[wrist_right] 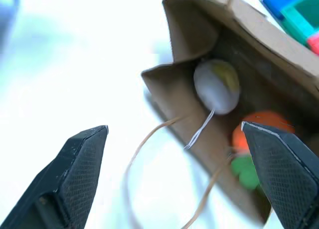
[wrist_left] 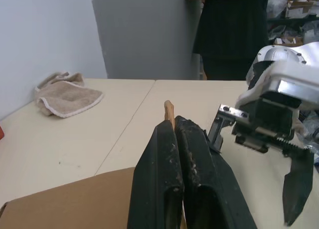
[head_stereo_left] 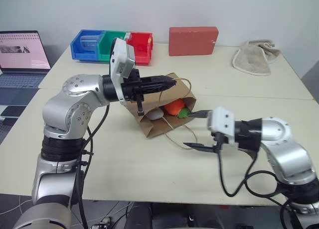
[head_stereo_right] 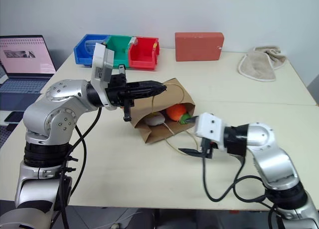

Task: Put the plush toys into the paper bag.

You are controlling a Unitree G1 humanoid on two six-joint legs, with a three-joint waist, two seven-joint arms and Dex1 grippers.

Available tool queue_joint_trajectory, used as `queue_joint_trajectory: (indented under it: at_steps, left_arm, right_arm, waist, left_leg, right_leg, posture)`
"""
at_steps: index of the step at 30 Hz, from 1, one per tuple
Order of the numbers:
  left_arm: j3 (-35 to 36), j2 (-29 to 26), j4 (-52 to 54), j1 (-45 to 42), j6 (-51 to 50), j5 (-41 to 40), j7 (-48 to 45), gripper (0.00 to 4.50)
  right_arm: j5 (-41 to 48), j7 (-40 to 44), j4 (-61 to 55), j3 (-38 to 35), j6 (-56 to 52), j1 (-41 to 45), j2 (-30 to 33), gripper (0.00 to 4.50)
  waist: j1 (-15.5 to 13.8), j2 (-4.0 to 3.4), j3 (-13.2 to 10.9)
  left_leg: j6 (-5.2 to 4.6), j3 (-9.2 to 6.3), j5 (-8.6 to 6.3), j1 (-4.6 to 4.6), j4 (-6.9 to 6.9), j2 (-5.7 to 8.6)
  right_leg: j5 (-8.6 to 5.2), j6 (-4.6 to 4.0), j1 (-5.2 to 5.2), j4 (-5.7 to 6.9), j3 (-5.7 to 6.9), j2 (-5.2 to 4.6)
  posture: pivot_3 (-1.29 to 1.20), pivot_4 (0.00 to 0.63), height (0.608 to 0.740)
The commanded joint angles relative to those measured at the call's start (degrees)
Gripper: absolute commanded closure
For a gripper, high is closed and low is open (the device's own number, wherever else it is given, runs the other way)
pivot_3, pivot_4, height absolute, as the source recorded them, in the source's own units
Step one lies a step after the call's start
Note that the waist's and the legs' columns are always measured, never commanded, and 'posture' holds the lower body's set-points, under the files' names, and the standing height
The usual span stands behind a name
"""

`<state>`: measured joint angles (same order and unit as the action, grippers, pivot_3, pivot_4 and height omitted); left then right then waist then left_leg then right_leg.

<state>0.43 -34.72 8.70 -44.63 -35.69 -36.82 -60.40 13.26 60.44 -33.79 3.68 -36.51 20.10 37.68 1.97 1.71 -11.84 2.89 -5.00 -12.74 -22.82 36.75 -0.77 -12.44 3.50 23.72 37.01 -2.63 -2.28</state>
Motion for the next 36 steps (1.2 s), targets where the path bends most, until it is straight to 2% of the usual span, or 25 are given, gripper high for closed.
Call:
queue_joint_trajectory:
  at_steps: [1, 3, 6, 12, 16, 24, 26, 31, 36]
  left_arm:
    - [1.2, -0.6, 1.4, -0.8, 1.0, -0.1, 0.0, 4.50]
    - [1.3, -0.8, 1.4, -0.8, 1.0, -0.2, -0.1, 4.50]
    - [1.3, -1.0, 1.6, -0.8, 0.9, -0.2, -0.2, 4.50]
    - [1.5, -1.4, 1.9, -0.8, 0.7, -0.3, 0.1, 4.50]
    - [1.9, -1.9, 2.4, -0.3, 0.6, -0.4, 0.4, 4.50]
    - [2.1, -2.6, 2.0, -0.3, 0.7, -0.4, 0.5, 4.50]
    - [2.2, -2.8, 1.8, -0.4, 0.7, -0.3, 0.5, 4.50]
    - [3.3, -2.6, -0.1, -0.8, 1.2, 0.1, 1.8, 4.50]
    - [4.2, -2.5, -1.4, -2.5, 1.9, 0.3, 2.4, 4.50]
  right_arm:
    - [-3.3, -4.9, 1.4, -0.1, -0.1, -3.8, 2.8, 0.02]
    - [-5.7, -8.6, 3.9, 2.2, 0.2, -4.9, 2.0, 0.02]
    - [-5.4, -13.1, 7.5, 4.8, -3.1, -4.8, -2.9, 0.02]
    - [-5.9, -19.7, 16.7, 7.7, -2.9, -3.4, -11.4, 0.02]
    - [-6.5, -20.6, 19.4, 8.4, -1.9, -2.0, -11.9, 0.85]
    - [-5.0, -21.2, 21.7, 7.3, -2.6, -0.3, -12.4, 3.90]
    - [-3.4, -21.4, 21.6, 6.0, -3.9, -0.1, -13.0, 4.49]
    - [5.5, -20.5, 18.1, 0.1, -13.0, 0.3, -15.3, 4.49]
    - [13.7, -19.8, 11.5, -6.6, -21.9, 3.2, -12.0, 4.49]
  waist:
    - [0.0, 0.00, 0.0]
    - [0.1, 0.00, 0.0]
    - [0.2, 0.00, 0.0]
    - [0.0, 0.00, 0.0]
    - [0.0, -0.01, 0.0]
    - [0.0, -0.02, 0.0]
    - [0.0, -0.02, 0.0]
    - [0.0, -0.02, 0.0]
    - [-0.1, -0.04, 0.0]
  left_leg:
    - [0.00, 0.00, 0.00, 0.02, 0.00, -0.02]
    - [0.00, 0.00, 0.00, 0.03, 0.00, -0.02]
    - [0.00, 0.06, 0.00, 0.01, 0.02, -0.02]
    - [0.00, 0.04, 0.00, -0.05, 0.00, -0.01]
    - [0.00, 0.04, 0.00, -0.06, 0.00, 0.00]
    - [0.00, 0.02, 0.00, -0.05, -0.02, -0.01]
    - [0.00, 0.02, 0.00, -0.05, -0.02, -0.01]
    - [0.00, 0.01, 0.00, -0.05, -0.02, -0.01]
    - [0.00, 0.01, 0.00, -0.06, -0.02, -0.01]
  right_leg:
    - [-0.05, -0.08, 0.00, 0.00, 0.00, 0.01]
    - [-0.09, -0.16, 0.00, 0.02, 0.02, 0.02]
    - [-0.09, -0.16, 0.02, 0.01, -0.04, 0.02]
    - [-0.02, -0.04, 0.04, -0.03, -0.05, 0.02]
    - [-0.02, -0.04, 0.05, -0.02, -0.05, 0.02]
    - [0.00, -0.01, 0.05, -0.01, -0.03, 0.02]
    - [0.01, 0.01, 0.05, -0.01, -0.03, 0.02]
    - [0.01, 0.01, 0.05, 0.00, -0.03, 0.02]
    - [0.01, 0.01, 0.05, -0.01, -0.02, 0.02]
  posture:
    - [0.00, 0.150, 0.740]
    - [0.00, 0.150, 0.740]
    - [0.00, 0.150, 0.740]
    - [0.00, 0.150, 0.740]
    - [0.00, 0.150, 0.740]
    - [0.00, 0.150, 0.740]
    - [0.00, 0.150, 0.740]
    - [0.00, 0.150, 0.740]
    - [0.00, 0.150, 0.740]
